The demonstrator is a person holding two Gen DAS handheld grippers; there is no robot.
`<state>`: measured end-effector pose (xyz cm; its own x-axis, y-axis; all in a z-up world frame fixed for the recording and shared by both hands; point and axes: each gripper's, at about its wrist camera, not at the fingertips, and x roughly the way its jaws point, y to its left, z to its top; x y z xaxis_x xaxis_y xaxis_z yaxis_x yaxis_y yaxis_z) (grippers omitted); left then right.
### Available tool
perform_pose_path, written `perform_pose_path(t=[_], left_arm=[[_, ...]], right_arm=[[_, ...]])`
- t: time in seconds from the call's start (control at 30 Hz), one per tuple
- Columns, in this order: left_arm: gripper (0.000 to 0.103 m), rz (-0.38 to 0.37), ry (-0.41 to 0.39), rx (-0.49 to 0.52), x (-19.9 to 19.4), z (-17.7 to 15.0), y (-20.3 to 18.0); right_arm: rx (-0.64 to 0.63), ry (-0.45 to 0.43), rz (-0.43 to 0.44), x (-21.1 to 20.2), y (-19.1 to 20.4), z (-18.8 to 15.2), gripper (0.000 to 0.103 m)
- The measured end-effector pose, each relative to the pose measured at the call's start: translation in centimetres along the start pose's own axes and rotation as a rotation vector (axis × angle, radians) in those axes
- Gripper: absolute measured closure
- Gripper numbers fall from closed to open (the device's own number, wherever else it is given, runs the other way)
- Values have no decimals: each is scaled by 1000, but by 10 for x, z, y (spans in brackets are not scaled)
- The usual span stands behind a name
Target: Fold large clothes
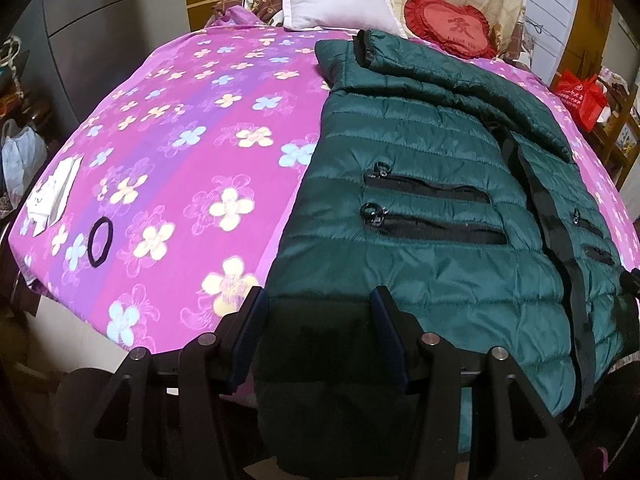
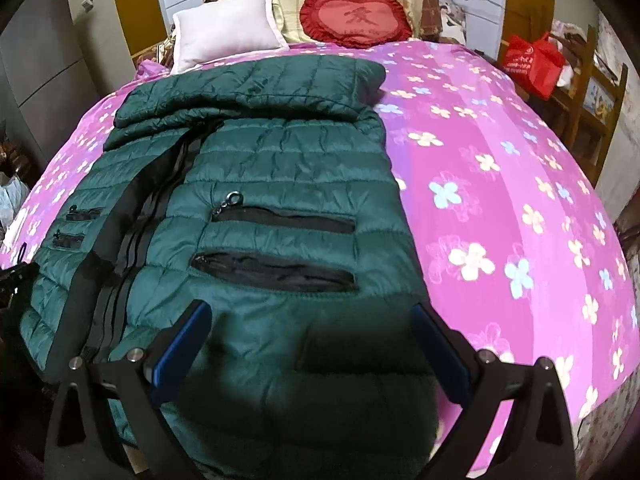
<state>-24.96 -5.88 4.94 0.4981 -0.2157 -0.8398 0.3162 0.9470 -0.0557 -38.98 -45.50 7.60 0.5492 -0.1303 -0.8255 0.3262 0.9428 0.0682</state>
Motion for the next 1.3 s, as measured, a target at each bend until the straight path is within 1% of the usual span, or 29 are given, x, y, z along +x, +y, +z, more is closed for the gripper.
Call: perform_pose_path(t=[0.2,0.43,0.53,0.7,0.8,0.87,0.97,1.13,1.23,1.3], left_arm=[[67,-13,14,-16,-3,-7,7],[67,-40,23,-17,-7,-15,12],[67,-56,36,-33,-8,-19,19],[67,-90,33,-92,-8,-19,33],[67,-105,51,-87,-2,-19,31],[67,-121,77,-94,5,-20,28],[66,-126,87,-101,9,-19,25],[60,-146,89,-107,15,-15,27],[60,-171,99,-134,16,-13,33],[60,-168,95,-134,15,-14,32]], right_arm=[[12,7,-18,-7,-10,-6,2],[32,38,-29,-9,-25,-14,2],[47,55,-25,-9,-33,-19,2],[81,85,19,-7,-44,-26,2],[96,112,65,-3,-48,-28,2],[102,131,96,1,-48,-30,2],[101,147,111,5,-46,-32,2],[118,180,185,13,-43,-35,1],[87,186,181,15,-38,-34,2],[80,187,197,15,-35,-34,2]])
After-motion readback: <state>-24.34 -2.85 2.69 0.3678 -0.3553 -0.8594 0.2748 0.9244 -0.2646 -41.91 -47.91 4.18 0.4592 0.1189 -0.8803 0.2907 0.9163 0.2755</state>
